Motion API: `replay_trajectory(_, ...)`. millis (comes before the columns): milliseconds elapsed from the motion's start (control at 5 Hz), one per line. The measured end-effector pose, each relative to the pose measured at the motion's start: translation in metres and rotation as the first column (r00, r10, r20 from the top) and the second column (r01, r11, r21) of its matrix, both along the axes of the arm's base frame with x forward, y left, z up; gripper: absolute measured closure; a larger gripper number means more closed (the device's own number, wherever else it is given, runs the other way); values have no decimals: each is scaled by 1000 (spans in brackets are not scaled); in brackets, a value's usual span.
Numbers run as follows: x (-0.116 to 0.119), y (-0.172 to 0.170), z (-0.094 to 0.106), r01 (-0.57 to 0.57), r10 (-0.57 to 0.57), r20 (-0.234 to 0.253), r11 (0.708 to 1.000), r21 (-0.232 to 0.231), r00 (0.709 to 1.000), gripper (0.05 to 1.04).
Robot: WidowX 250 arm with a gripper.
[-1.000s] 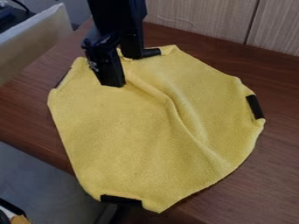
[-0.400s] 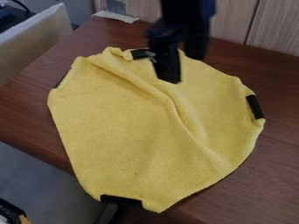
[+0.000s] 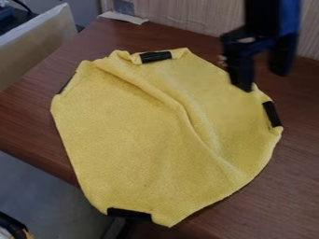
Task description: Fold the cloth from top right to bottom left
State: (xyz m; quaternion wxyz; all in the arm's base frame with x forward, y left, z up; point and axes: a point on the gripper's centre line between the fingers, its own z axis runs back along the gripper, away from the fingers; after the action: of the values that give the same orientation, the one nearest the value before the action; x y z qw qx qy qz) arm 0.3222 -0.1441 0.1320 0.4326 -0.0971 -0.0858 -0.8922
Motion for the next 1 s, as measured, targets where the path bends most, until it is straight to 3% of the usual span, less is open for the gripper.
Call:
replay_trajectory(200, 16, -11, -8, 70, -71, 19, 998, 4, 997, 85)
replay_trajectory(400, 27, -14, -24, 135, -137, 20, 989, 56, 990, 85)
replay_trajectory(600, 27, -14, -34, 183, -188, 46, 977, 110, 981, 85)
replay_trajectory(1000, 24, -19, -53, 270, -282, 57, 949, 162, 958, 85)
